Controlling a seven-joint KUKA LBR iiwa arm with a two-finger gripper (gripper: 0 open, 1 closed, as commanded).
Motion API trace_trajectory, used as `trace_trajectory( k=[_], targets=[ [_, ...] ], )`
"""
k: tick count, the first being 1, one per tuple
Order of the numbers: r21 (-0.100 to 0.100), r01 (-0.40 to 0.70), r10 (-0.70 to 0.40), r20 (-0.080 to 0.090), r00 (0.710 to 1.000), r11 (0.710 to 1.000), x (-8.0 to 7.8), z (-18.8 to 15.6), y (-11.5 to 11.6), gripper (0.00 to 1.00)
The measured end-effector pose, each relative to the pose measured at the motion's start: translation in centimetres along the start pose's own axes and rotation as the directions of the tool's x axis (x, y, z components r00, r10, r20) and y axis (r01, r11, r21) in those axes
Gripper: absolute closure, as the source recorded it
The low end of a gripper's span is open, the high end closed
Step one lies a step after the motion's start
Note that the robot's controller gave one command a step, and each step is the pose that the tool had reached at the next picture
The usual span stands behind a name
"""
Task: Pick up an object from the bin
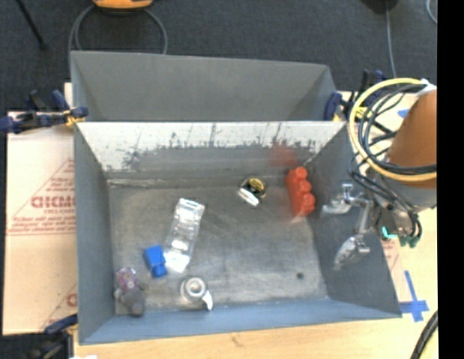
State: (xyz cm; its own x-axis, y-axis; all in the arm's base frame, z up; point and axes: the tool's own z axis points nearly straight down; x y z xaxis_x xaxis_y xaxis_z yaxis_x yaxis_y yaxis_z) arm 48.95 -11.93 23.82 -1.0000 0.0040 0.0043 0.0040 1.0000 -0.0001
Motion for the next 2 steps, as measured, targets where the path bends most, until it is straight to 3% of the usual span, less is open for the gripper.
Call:
trace_trajectory(
  k=[1,2],
  targets=[
    [-0.003,0.181,-0.181,0.003,0.983,0.983,-2.2,9.1,10.2,0.00],
    [0.001,0.392,-0.392,0.011,0.920,0.920,-2.9,16.2,1.5,0.00]
  ],
)
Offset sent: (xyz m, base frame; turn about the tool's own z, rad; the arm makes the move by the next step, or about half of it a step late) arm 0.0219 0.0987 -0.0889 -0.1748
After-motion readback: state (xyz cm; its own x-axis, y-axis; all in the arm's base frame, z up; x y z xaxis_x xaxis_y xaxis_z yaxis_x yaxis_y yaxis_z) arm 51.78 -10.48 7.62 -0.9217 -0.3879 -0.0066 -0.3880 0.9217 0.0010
